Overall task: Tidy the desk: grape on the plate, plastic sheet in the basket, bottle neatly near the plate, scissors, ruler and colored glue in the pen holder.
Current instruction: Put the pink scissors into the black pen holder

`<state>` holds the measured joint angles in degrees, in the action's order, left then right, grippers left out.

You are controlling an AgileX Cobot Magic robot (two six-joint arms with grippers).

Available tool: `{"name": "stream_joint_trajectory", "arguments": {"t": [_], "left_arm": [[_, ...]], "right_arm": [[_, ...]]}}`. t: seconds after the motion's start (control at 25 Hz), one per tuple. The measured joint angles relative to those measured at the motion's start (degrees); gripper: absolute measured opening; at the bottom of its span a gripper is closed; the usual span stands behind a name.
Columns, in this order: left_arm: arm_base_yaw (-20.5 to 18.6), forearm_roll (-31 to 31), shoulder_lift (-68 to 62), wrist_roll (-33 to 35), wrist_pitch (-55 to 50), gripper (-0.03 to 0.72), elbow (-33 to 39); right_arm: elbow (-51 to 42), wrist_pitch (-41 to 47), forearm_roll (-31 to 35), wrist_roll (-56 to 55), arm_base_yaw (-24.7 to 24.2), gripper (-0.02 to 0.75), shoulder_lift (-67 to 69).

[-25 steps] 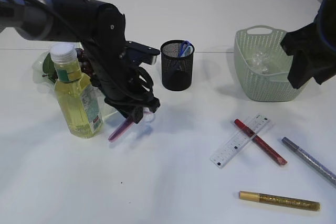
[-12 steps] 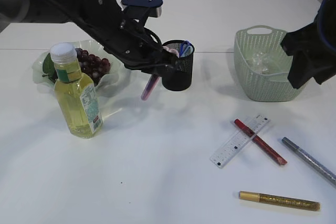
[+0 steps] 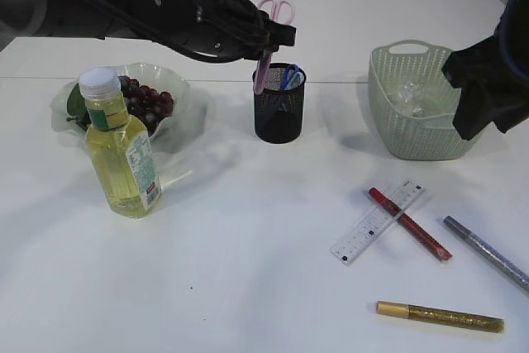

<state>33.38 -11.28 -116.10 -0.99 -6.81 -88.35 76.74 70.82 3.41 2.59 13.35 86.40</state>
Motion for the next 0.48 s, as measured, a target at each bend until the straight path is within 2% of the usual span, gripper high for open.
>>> {"name": "stream_joint_trajectory", "arguments": {"t": [0.48], "left_arm": [[0.0,-0.3,-2.3,0.0,18.7,0.156,0.1]], "right_arm": [[0.0,0.0,0.0,0.1,0.0,0.365,0.0]]}}
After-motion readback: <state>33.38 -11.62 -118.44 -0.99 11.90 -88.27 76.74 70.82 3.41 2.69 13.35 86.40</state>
